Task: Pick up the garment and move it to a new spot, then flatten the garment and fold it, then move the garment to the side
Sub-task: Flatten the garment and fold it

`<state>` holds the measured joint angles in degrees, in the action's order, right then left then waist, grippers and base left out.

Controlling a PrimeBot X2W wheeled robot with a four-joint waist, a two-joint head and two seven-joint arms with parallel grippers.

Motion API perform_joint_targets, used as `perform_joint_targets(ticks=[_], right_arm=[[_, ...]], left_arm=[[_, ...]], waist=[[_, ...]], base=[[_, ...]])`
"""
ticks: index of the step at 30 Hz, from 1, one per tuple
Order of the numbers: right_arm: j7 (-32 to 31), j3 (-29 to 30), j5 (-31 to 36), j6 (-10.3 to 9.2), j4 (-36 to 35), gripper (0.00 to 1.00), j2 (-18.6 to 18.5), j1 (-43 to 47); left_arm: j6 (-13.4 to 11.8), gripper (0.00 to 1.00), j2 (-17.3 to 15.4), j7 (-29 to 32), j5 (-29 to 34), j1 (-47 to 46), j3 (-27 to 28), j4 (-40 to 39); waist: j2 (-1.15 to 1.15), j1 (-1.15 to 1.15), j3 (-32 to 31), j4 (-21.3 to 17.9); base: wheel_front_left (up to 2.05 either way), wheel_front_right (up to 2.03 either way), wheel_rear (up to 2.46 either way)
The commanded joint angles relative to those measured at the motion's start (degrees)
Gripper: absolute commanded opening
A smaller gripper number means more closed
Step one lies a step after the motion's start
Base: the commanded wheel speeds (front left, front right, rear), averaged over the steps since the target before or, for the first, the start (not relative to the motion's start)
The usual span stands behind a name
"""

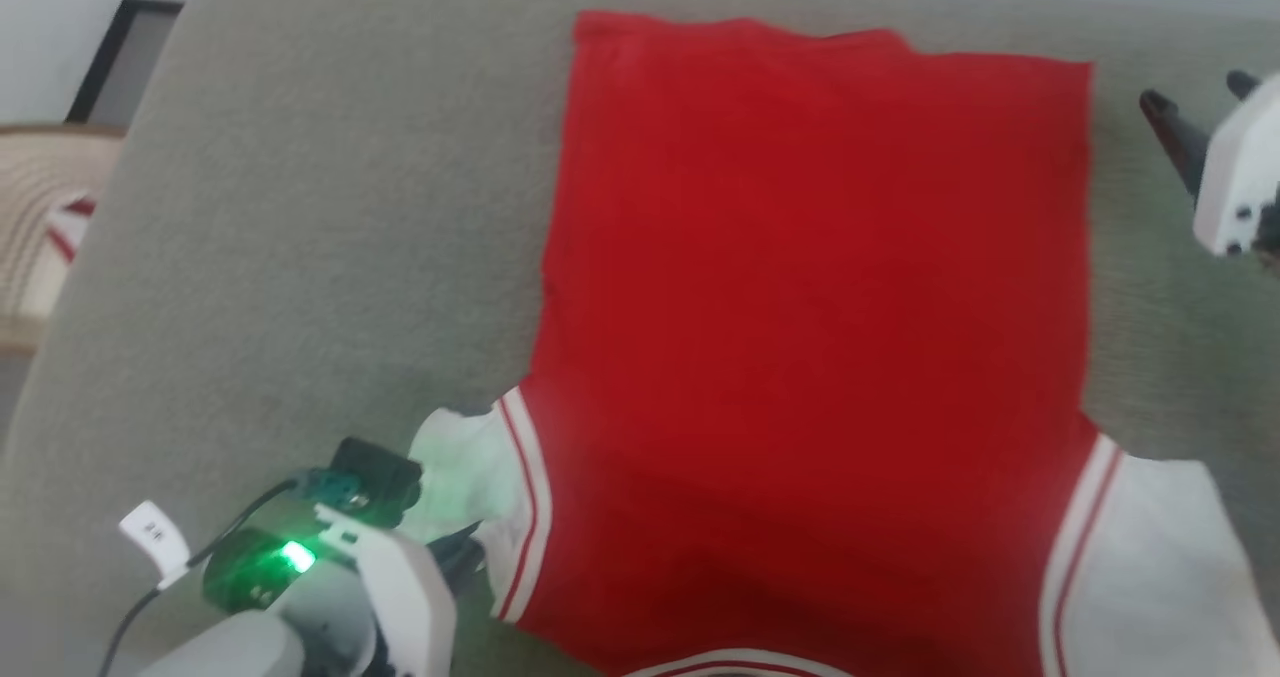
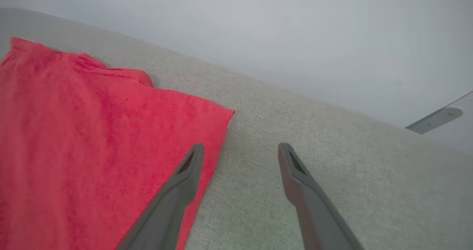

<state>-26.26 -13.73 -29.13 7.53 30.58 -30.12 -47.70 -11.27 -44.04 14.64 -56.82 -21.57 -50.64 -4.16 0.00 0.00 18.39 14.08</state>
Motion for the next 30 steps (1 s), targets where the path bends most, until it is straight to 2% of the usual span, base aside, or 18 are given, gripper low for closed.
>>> perform_joint_targets(ticks=[1, 4, 11, 21, 22, 23, 24, 30], right_arm=[[-0.64, 0.38, 1.11, -0.08, 2.72, 1.0, 0.64, -1.94], [-2.39, 0.8, 3.02, -0.09, 9.06, 1.0, 2.34, -6.44], [-7.35, 2.78, 6.41, -0.09, 22.2, 1.0, 3.75, -14.88], [-13.92, 3.25, 9.85, -0.06, 33.35, 1.0, 4.76, -20.48], [-14.64, 3.1, 10.04, -0.05, 34.15, 0.73, 4.76, -20.71], [-15.36, 3.02, 10.43, -0.05, 35.04, 0.34, 4.68, -20.99], [-16.26, 2.24, 10.75, -0.06, 35.45, 0.0, 5.08, -21.03], [-16.85, -0.86, 9.98, -0.11, 34.52, 0.0, 4.26, -21.27]], left_arm=[[0.63, 0.0, 0.78, 0.28, 0.55, -1.29, -0.31, 0.6], [1.92, 0.0, 2.37, 0.41, 1.13, -2.89, -0.89, 1.84], [4.86, 0.0, 5.7, 0.12, 1.8, -5.65, -2.2, 5.14], [7.76, 0.0, 9.32, -0.74, 2.09, -7.79, -3.23, 9.29], [7.92, 0.0, 9.55, -0.85, 2.02, -7.86, -3.27, 9.72], [8.14, 0.0, 9.77, -0.9, 1.99, -8.12, -3.33, 10.14], [8.37, 0.0, 9.96, -1.02, 1.88, -8.33, -3.33, 10.52], [8.82, 0.0, 10.03, -1.74, 1.32, -8.89, -2.6, 12.71]], waist=[[0.0, 0.0, 1.78, 2.06], [0.0, 0.0, 2.91, 3.67], [0.0, 0.0, 5.4, 7.28], [0.0, 0.0, 8.15, 10.0], [0.0, 0.0, 8.27, 10.1], [0.0, 0.0, 8.4, 10.2], [0.0, 0.0, 8.47, 10.26], [0.0, 0.0, 8.01, 9.04]], base=[[0.0, 0.0, 0.0], [0.0, 0.0, 0.0], [0.0, 0.0, 0.0], [0.0, 0.0, 0.0], [0.0, 0.0, 0.0], [0.0, 0.0, 0.0], [0.0, 0.0, 0.0], [0.0, 0.0, 0.0]])
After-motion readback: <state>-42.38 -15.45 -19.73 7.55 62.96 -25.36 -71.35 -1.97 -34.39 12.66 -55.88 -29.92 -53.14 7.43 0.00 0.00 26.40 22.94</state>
